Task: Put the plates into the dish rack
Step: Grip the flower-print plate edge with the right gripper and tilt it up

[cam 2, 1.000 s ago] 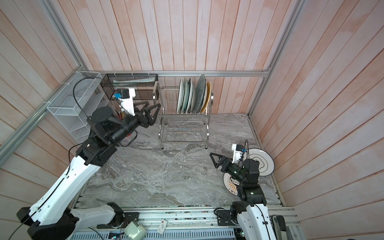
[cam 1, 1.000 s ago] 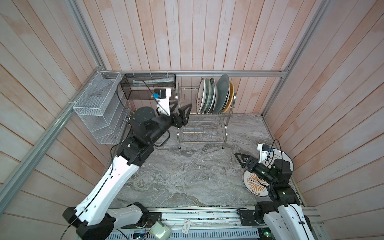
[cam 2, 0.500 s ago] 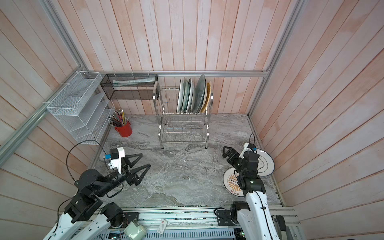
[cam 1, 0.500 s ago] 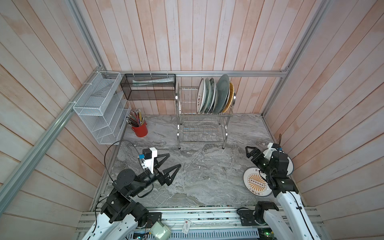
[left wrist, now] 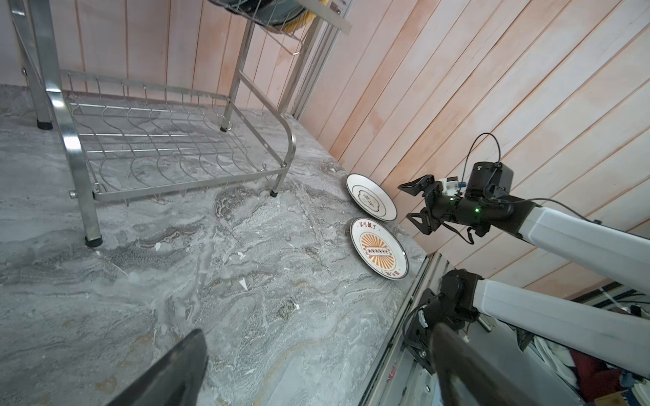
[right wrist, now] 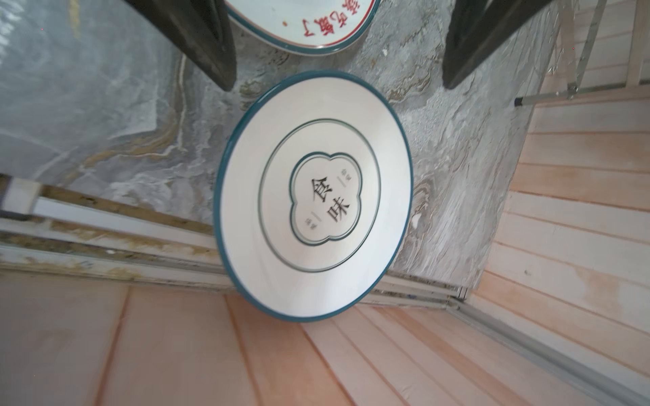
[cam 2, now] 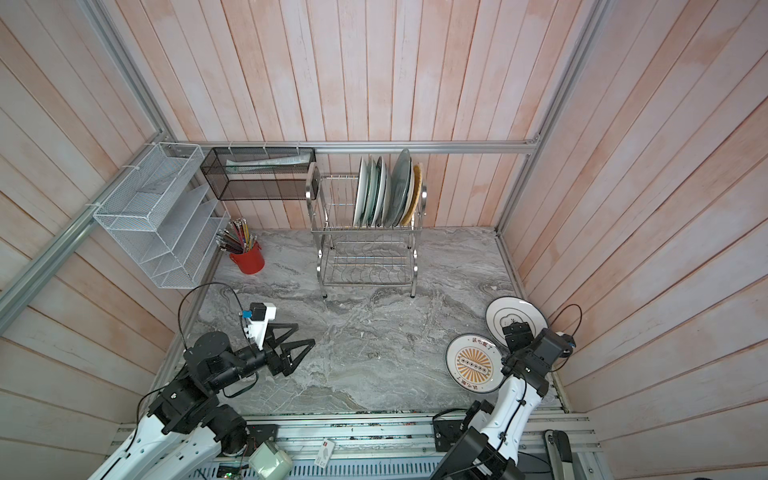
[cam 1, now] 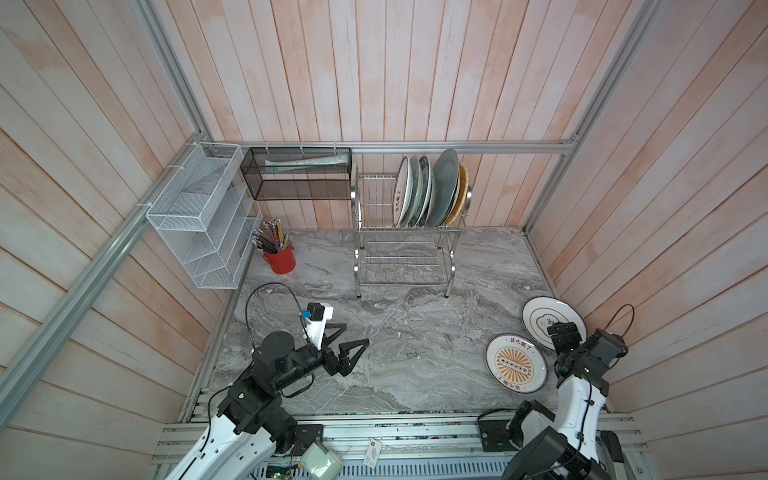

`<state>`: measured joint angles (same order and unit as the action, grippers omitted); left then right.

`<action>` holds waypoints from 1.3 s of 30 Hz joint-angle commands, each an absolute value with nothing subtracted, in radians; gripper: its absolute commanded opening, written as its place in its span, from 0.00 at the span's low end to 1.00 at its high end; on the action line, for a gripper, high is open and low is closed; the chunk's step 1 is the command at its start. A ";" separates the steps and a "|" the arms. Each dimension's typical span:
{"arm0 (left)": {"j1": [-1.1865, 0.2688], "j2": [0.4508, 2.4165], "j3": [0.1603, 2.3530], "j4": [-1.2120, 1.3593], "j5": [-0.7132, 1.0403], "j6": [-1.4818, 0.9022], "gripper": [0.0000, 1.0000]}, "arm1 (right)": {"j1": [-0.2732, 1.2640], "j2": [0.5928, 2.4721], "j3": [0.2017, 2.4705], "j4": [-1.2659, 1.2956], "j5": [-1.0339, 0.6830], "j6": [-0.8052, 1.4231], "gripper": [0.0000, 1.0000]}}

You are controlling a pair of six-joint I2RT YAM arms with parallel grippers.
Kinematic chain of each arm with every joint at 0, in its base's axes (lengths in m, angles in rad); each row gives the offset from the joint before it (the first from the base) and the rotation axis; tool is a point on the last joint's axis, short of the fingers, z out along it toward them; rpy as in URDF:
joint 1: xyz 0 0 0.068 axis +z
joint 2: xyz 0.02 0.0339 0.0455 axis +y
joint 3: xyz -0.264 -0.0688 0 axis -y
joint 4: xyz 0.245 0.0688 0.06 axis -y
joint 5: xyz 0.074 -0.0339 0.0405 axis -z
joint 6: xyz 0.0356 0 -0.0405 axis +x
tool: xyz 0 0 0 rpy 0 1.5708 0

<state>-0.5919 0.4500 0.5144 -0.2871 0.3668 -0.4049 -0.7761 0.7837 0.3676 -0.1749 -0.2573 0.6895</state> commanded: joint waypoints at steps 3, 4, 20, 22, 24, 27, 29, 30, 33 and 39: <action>-0.587 0.423 0.517 -0.276 0.380 -0.403 1.00 | -0.829 0.784 0.306 -0.116 -0.313 0.683 0.91; -0.588 0.419 0.514 -0.275 0.382 -0.405 1.00 | -0.845 0.793 0.287 -0.095 -0.329 0.684 0.91; -0.587 0.399 0.499 -0.250 0.425 -0.407 1.00 | -0.942 0.974 0.159 0.234 -0.489 0.764 0.80; -0.586 0.398 0.498 -0.250 0.425 -0.407 1.00 | -0.940 1.005 0.156 0.272 -0.505 0.782 0.80; -0.588 0.399 0.498 -0.250 0.428 -0.408 1.00 | -0.941 1.037 0.153 0.311 -0.526 0.802 0.79; -0.586 0.405 0.499 -0.252 0.433 -0.407 1.00 | -0.940 1.087 0.147 0.383 -0.539 0.833 0.78; -0.586 0.412 0.496 -0.257 0.402 -0.404 1.00 | -0.940 1.128 0.146 0.426 -0.549 0.844 0.76; -0.585 0.421 0.497 -0.265 0.373 -0.402 1.00 | -0.941 1.147 0.149 0.440 -0.552 0.845 0.75; -0.564 0.447 0.512 -0.298 0.319 -0.396 1.00 | -0.939 1.213 0.151 0.504 -0.578 0.860 0.69; -0.554 0.436 0.502 -0.273 0.365 -0.403 1.00 | -0.908 1.343 0.128 0.691 -0.615 0.914 0.44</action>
